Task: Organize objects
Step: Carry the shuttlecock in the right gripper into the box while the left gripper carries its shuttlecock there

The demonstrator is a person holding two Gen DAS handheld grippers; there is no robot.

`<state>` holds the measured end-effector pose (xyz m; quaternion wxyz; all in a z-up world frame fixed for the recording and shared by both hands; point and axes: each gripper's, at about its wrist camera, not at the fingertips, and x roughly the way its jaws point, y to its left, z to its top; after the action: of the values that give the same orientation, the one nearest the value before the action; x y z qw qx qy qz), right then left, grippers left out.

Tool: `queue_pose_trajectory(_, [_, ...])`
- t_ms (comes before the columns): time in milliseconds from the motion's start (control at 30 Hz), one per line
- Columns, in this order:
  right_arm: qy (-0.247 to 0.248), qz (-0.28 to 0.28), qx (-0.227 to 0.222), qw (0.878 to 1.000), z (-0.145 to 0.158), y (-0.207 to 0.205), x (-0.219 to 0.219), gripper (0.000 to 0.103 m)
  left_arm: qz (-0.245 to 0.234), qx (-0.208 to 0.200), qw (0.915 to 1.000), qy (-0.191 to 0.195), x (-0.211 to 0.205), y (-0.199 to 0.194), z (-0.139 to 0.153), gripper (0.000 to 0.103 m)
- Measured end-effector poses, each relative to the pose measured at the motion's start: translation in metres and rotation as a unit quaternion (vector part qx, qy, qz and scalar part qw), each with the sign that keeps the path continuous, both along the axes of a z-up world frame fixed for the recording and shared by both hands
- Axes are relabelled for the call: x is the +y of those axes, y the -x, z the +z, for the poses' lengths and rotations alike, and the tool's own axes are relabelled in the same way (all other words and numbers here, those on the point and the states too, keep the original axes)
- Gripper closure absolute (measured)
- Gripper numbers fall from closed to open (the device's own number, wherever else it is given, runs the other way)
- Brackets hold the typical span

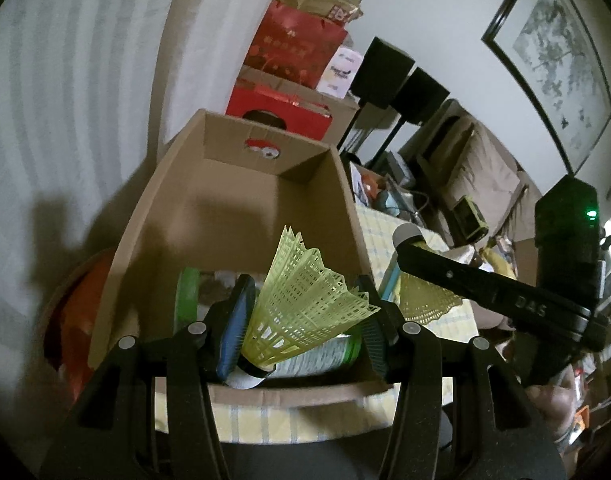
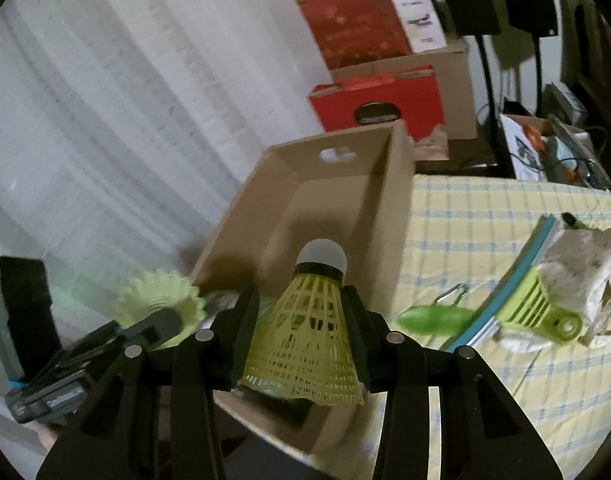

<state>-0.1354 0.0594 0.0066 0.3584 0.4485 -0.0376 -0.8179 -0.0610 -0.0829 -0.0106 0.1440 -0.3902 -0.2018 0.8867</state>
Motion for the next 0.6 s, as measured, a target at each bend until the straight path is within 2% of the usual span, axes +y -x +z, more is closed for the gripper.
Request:
queue_pose_trajectory(267, [-0.011, 0.031, -0.004, 0.999, -0.012, -0.031, -0.013, 0.06, -0.006, -0.022, 0.9997, 0.004, 0.0, -0.01, -0.019, 0.055])
queue_pose_trajectory(600, [-0.029, 0.047, -0.012, 0.998, -0.031, -0.044, -0.024, 0.06, -0.008, -0.038, 0.9992, 0.005, 0.0, -0.01, -0.034, 0.055])
